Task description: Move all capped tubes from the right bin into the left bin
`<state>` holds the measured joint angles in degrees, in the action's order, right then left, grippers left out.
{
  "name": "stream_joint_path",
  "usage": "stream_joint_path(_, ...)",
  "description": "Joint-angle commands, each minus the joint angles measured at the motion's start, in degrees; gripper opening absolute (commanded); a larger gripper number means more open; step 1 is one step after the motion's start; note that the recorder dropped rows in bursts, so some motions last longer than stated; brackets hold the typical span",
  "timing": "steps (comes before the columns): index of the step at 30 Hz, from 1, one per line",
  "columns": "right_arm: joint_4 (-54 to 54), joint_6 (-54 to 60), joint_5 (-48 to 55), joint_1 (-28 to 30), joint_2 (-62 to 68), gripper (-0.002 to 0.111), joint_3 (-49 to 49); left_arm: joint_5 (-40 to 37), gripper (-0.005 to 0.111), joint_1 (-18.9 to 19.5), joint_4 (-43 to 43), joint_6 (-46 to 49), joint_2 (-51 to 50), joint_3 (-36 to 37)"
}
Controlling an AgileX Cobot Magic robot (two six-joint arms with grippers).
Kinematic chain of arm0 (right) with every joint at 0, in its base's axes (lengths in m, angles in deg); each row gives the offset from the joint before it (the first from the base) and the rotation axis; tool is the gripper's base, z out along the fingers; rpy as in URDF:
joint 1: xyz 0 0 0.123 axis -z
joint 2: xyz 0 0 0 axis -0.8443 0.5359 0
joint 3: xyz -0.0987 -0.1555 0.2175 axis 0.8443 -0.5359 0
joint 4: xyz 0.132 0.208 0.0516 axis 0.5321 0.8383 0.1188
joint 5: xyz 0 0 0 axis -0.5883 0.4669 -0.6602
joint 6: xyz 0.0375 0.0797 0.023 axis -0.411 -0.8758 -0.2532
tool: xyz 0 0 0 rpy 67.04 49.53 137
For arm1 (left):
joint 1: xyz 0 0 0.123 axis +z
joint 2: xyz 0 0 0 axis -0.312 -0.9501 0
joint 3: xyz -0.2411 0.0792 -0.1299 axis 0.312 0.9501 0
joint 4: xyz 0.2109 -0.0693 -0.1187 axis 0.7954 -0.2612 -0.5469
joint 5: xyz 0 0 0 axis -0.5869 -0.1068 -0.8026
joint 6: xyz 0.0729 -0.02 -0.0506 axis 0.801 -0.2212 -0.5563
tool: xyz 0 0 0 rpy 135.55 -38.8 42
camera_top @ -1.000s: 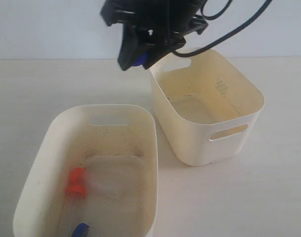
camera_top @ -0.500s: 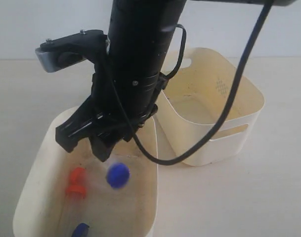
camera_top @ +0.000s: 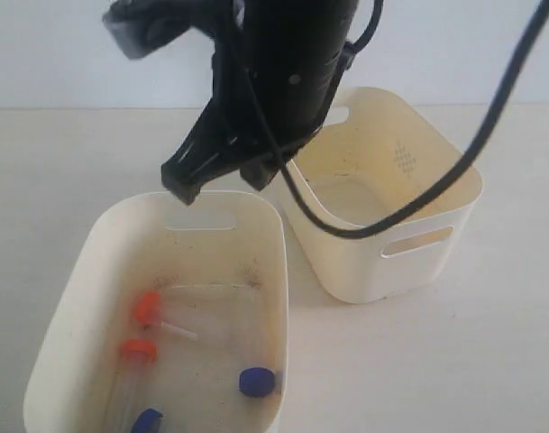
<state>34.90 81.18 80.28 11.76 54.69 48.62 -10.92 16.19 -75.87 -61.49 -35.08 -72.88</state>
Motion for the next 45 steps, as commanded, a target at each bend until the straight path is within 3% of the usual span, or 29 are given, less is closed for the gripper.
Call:
stream_joint_path(1, -7.7, -4.2, 0.3, 0.2, -6.2, 0.001, 0.5, 0.3, 0.004, 0.0, 0.1, -0.5, 0.2, -0.2)
stream_joint_path(8, -19.5, -9.6, 0.3, 0.2, -16.5, 0.001, 0.2, 0.3, 0.004, 0.0, 0.1, -0.5, 0.2, -0.2)
stream_joint_path(19, -19.2, -10.6, 0.3, 0.2, -26.6, 0.001, 0.2, 0.3, 0.004, 0.0, 0.1, -0.5, 0.2, -0.2)
stream_joint_path(38, -20.0, -9.5, 0.3, 0.2, -31.1, 0.001, 0.2, 0.3, 0.004, 0.0, 0.1, -0.5, 0.2, -0.2)
stream_joint_path(40, -19.8, -11.1, -4.2, 0.3, -33.2, 0.001, 0.2, 0.3, 0.004, 0.0, 0.1, -0.5, 0.2, -0.2)
stream_joint_path(45, -8.5, -13.8, -16.8, 10.2, -38.3, 0.001, 0.2, 0.3, 0.004, 0.0, 0.1, -0.5, 0.2, -0.2)
